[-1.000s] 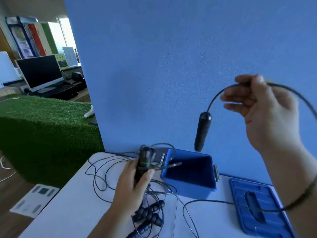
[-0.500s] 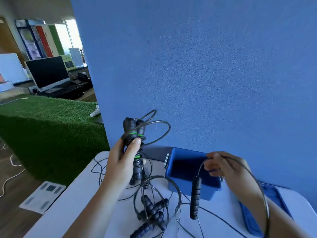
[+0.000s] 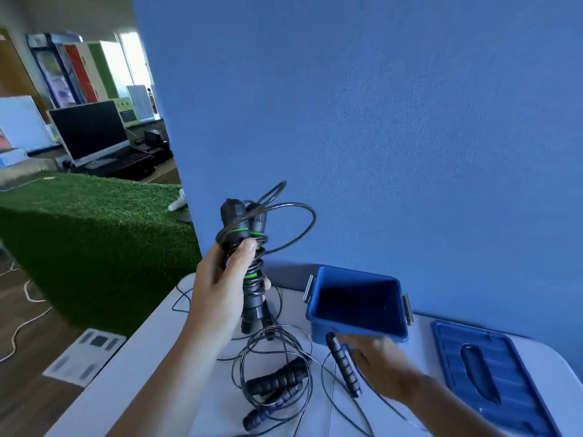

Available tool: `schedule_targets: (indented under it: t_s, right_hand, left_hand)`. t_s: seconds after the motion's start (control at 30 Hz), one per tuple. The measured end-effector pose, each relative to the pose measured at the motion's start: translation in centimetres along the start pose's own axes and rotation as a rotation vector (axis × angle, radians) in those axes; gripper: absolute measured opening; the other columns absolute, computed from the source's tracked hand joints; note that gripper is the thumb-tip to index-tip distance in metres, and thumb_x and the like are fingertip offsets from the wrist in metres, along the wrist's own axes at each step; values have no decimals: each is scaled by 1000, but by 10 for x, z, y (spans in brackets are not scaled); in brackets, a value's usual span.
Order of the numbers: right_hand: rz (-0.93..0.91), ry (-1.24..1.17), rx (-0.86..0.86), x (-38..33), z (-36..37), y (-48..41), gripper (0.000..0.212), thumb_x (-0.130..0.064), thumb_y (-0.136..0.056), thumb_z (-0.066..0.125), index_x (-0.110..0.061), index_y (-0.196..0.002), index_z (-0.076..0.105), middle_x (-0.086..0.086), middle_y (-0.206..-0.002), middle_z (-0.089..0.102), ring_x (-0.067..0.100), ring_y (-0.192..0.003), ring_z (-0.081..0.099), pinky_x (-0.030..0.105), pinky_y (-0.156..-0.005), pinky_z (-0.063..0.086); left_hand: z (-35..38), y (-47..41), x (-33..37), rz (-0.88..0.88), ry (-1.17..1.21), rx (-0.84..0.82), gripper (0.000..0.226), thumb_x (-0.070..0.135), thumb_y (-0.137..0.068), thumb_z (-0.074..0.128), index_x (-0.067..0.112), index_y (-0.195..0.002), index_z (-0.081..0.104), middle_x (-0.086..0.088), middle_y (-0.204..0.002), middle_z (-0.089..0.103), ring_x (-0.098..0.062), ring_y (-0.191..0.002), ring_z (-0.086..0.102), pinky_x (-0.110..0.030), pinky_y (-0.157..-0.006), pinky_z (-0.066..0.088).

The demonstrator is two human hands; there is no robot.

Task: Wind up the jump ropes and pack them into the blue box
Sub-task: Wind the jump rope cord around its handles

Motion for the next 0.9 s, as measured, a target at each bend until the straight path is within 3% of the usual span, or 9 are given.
schedule_targets:
  t_s: [0.13, 0.23, 0.4, 0.5, 0.6, 0.7, 0.73, 0.83, 0.9]
  right_hand:
    - [-55, 178, -223, -7, 43, -6, 37, -19, -100, 39, -37, -128, 54, 6, -110, 69, 25, -102, 65, 28, -82, 47]
    - [-19, 181, -331, -12, 67, -7, 37, -22, -98, 42, -34, -130, 56, 7, -120, 68, 27, -113, 62, 36, -96, 47]
    - [17, 143, -282, -20, 73, -8, 34, -24, -88, 46, -34, -117, 61, -1, -115, 72, 22, -110, 63, 30, -93, 48]
    - [44, 81, -145, -42, 35, -10, 37, -25, -86, 50, -27, -117, 70, -10, -116, 71, 10, -108, 62, 27, -98, 48]
    - [57, -81, 190, -72, -33, -9, 16, -17, -90, 59, -26, -86, 72, -20, -78, 66, 2, -74, 60, 27, -77, 53]
    - [88, -296, 536, -111, -110, 13, 9, -22, -90, 69, -28, -91, 76, -19, -79, 74, -2, -78, 68, 16, -76, 52]
    - [55, -374, 627, -129, -134, 24, 9, -29, -88, 69, -26, -91, 76, -13, -81, 76, 5, -80, 70, 20, -78, 54]
    - [-34, -658, 757, -176, -185, 58, 42, -51, -78, 61, -13, -87, 76, 7, -81, 75, 27, -82, 71, 40, -80, 58]
    - [26, -706, 630, -186, -194, 66, 56, -62, -72, 61, -11, -89, 77, 9, -85, 76, 27, -87, 72, 41, -80, 60]
  left_hand:
    - [-5, 6, -2, -20, 11, -8, 23, 37, -91, 60, 22, -106, 68, -18, -78, 54, -30, -53, 57, -36, -53, 46]
    - [-8, 10, -3, -40, 36, -13, 19, 37, -90, 61, 24, -102, 70, -15, -77, 55, -29, -53, 57, -36, -53, 46]
    - [-14, 14, -3, -73, 40, -50, 21, 38, -89, 61, 21, -99, 70, -22, -78, 53, -29, -53, 57, -37, -51, 46]
    - [-17, 14, -2, -82, 42, -88, 24, 36, -88, 66, 16, -101, 68, -19, -76, 56, -28, -54, 59, -34, -48, 48]
    - [-18, 11, -4, -70, -22, -159, 28, 37, -88, 71, 15, -105, 67, -8, -76, 59, -27, -58, 62, -31, -51, 50]
    - [-16, 9, -11, 14, -170, -254, 33, 50, -84, 67, 31, -111, 67, -1, -80, 64, -29, -68, 66, -42, -62, 54]
    - [-15, 8, -14, 56, -257, -279, 35, 56, -83, 65, 38, -112, 65, -1, -84, 64, -26, -72, 67, -43, -66, 54]
    - [-4, 12, -21, 170, -441, -377, 30, 61, -86, 59, 45, -112, 60, 2, -94, 57, -16, -78, 64, -38, -71, 54]
    - [9, 20, -22, 214, -482, -461, 31, 58, -88, 59, 43, -115, 59, 9, -100, 53, -11, -81, 64, -31, -74, 53]
Point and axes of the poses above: each hand's wrist, its own y-axis away from the middle knuckle, its own z-axis out of the palm, x = y × z, the point moved 5 cm from there along -y, towards the middle knuckle
